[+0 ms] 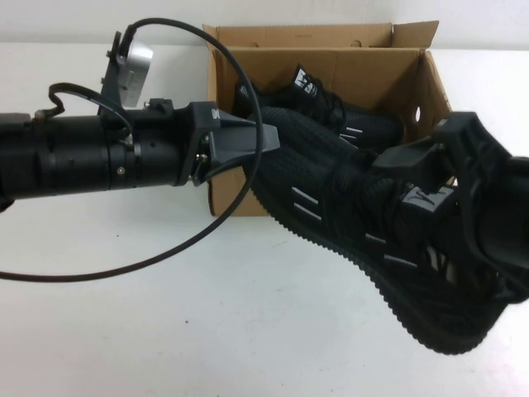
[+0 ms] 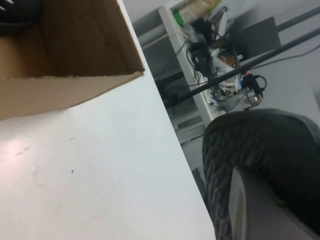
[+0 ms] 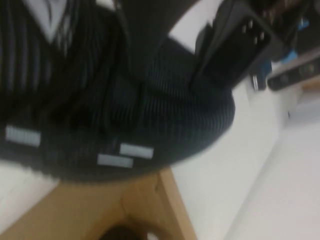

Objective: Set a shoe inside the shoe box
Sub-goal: Hand over the shoe, then place the shoe in the shoe box

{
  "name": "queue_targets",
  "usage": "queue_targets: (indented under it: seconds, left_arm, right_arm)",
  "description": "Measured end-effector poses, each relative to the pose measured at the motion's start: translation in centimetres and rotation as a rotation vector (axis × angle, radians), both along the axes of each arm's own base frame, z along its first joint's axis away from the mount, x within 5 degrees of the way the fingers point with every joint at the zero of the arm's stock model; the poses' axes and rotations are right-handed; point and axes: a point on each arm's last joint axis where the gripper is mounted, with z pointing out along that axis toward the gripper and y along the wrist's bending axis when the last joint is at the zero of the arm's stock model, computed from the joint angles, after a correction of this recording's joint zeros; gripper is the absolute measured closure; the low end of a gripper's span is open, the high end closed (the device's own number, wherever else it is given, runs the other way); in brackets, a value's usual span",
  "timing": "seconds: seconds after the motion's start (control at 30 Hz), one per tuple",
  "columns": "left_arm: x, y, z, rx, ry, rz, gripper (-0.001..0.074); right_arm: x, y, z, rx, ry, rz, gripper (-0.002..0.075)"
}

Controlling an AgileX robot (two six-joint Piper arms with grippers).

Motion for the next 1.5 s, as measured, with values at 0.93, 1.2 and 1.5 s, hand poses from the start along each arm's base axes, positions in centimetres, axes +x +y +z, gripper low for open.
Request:
queue_targets:
  seconds: [0.93,1.2,1.5]
  left_arm:
    - [-0.2,-0.1,0.6,-0.059,0.023,-0.030,0.0228]
    - [0.8,1.7,0.6,-0.037,-0.049,0.018,0.0066]
    - [2.3,7.7,0.8,-0.043,-0.103,0.106,0.0183]
  right_arm:
    - [2.0,2.1,-0.8,0.048,-0.079,0.021,0.0726]
    - [1.7,1.8,-0.7,0.014,-0.115,0.047,0.0727]
    - [0.6,-0.1,0.5,-0.112,-0.207,0.078,0.0727]
